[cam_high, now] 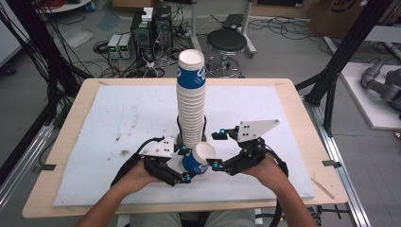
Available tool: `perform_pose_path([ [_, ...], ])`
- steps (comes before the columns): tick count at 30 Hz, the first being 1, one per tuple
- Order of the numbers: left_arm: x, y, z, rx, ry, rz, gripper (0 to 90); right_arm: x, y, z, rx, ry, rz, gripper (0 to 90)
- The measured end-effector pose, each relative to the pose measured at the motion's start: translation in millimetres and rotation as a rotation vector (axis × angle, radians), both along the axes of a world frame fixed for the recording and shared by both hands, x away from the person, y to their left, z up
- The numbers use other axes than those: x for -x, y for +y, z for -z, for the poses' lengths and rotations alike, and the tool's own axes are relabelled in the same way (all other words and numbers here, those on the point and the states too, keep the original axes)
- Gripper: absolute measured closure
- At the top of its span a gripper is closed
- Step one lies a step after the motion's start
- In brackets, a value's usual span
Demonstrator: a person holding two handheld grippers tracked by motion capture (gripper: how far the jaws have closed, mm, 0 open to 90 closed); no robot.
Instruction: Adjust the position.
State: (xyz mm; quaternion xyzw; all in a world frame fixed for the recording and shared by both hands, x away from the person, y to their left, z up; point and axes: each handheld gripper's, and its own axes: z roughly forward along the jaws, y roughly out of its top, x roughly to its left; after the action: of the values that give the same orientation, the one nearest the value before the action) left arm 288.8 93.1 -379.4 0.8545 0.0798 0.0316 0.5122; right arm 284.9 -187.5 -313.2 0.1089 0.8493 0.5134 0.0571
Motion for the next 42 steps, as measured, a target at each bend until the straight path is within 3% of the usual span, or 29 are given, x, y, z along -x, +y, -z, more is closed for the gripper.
perform_pose_path([
  [7,-3.6,-2.6,-14.5,-0.117,0.007,0.003,26.2,-2.7,11.8,-20.1,0.194,-0.065,-0.074,20.0],
  [8,-3.8,-3.2,-15.8,-0.132,0.003,0.007,26.2,-2.8,18.0,-23.2,0.246,-0.080,-0.088,20.0],
  [9,-3.7,-4.2,-17.2,-0.147,0.003,0.009,26.2,-2.8,18.0,-23.2,0.246,-0.080,-0.088,20.0],
  [15,-2.7,-9.6,-20.0,-0.209,-0.005,0.022,26.1,-6.2,38.7,-23.1,0.364,-0.085,-0.136,19.9],
  [21,-0.8,-12.8,-17.9,-0.225,-0.007,0.034,26.1,-9.8,51.4,-11.8,0.444,-0.070,-0.167,20.0],
  [33,0.1,-14.1,-17.5,-0.255,-0.011,0.072,26.0,-11.0,57.9,-2.9,0.505,-0.043,-0.232,29.7],
  [37,0.8,-14.6,-16.6,-0.257,-0.012,0.091,26.0,-11.4,56.5,-1.3,0.523,-0.008,-0.243,31.2],
  [42,1.1,-13.7,-14.1,-0.204,0.015,0.099,22.7,-11.5,52.4,0.3,0.512,0.011,-0.250,31.2],
])
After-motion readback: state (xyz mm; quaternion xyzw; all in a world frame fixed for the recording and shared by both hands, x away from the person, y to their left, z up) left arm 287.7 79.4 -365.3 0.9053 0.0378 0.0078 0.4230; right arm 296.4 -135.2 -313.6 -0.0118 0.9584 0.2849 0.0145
